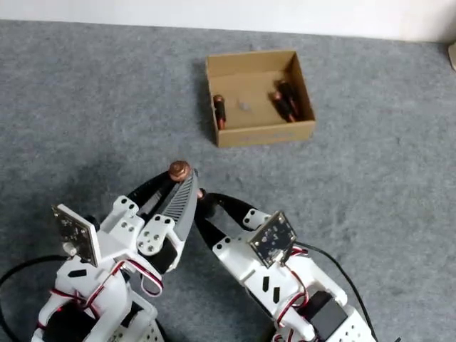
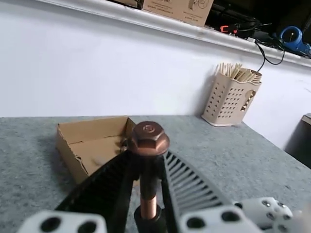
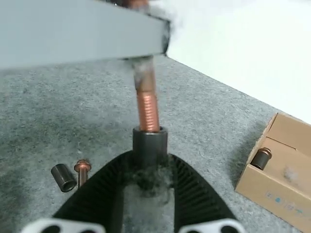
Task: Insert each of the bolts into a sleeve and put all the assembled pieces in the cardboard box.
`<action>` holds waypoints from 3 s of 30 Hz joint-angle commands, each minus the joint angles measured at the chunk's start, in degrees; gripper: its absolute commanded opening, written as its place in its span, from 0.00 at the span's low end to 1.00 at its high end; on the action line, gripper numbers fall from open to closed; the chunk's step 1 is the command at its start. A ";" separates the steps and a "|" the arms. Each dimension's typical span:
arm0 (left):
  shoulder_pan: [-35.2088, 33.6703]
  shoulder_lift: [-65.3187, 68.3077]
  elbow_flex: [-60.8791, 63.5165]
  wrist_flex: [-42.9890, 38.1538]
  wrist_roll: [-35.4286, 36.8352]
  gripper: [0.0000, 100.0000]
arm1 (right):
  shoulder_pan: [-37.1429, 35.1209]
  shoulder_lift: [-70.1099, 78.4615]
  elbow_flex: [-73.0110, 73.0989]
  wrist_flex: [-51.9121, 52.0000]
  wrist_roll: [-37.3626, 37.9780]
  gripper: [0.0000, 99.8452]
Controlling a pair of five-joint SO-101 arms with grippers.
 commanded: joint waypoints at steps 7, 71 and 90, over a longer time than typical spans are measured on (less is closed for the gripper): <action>1.19 -0.13 2.33 0.09 -0.09 0.00 | 1.10 -0.57 -0.57 -2.07 0.44 0.00; -0.92 -0.22 -3.91 13.10 6.42 0.37 | 0.84 -0.57 -0.40 -0.84 0.26 0.00; -25.71 -0.13 23.87 -14.07 -4.13 0.01 | 1.19 0.04 -0.22 -4.00 0.26 0.00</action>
